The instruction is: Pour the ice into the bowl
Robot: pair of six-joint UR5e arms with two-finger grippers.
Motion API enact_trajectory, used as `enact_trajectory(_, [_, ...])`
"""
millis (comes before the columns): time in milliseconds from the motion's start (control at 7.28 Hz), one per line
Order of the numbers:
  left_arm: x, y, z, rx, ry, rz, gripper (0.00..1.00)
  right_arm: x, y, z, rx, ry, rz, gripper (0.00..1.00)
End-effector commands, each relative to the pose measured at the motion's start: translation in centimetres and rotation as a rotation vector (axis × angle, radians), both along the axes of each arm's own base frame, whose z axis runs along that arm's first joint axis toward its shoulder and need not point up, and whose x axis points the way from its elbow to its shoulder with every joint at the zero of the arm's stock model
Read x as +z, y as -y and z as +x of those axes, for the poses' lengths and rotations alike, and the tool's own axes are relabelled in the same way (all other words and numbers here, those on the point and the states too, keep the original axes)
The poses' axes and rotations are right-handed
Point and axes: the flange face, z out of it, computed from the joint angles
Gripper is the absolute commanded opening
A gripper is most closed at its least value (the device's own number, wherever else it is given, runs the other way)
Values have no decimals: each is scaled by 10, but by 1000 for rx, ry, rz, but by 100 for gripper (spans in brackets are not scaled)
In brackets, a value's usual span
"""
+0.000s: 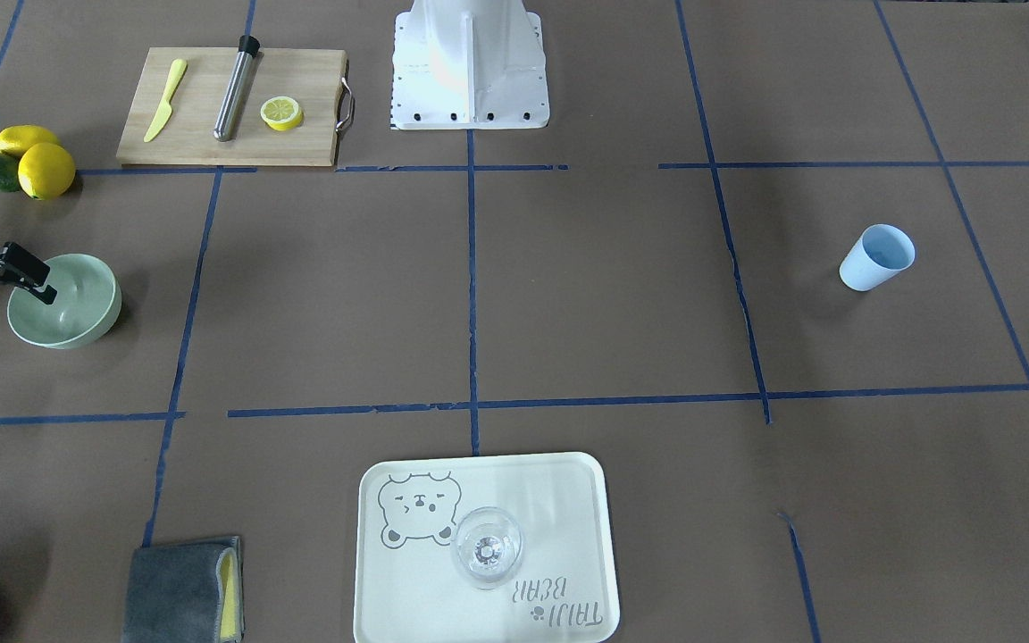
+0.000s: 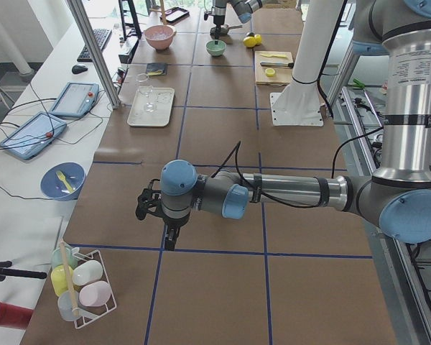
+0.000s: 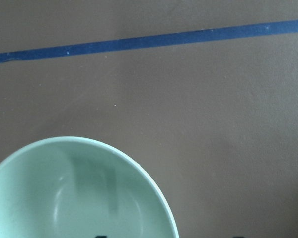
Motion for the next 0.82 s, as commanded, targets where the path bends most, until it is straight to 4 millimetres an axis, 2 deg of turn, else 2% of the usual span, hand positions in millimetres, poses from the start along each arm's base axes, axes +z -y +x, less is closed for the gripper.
enact_trajectory(0, [1, -1, 0, 1, 0, 1, 100, -1, 1, -3, -3, 5, -4, 0])
enact_trajectory(275, [0, 1, 1, 4, 1, 6, 100, -4, 2, -5, -1, 11, -9, 0])
enact_trajectory(412, [-9, 3, 1, 4, 1, 23, 100, -6, 4, -5, 0, 13, -8, 0])
enact_trajectory(550, [-32, 3, 6, 10, 1, 61, 100, -16, 4, -6, -7, 29, -3, 0])
enact_trajectory(687, [-63, -1, 13, 23, 0, 121, 100, -38, 3, -7, -25, 64, 6, 0])
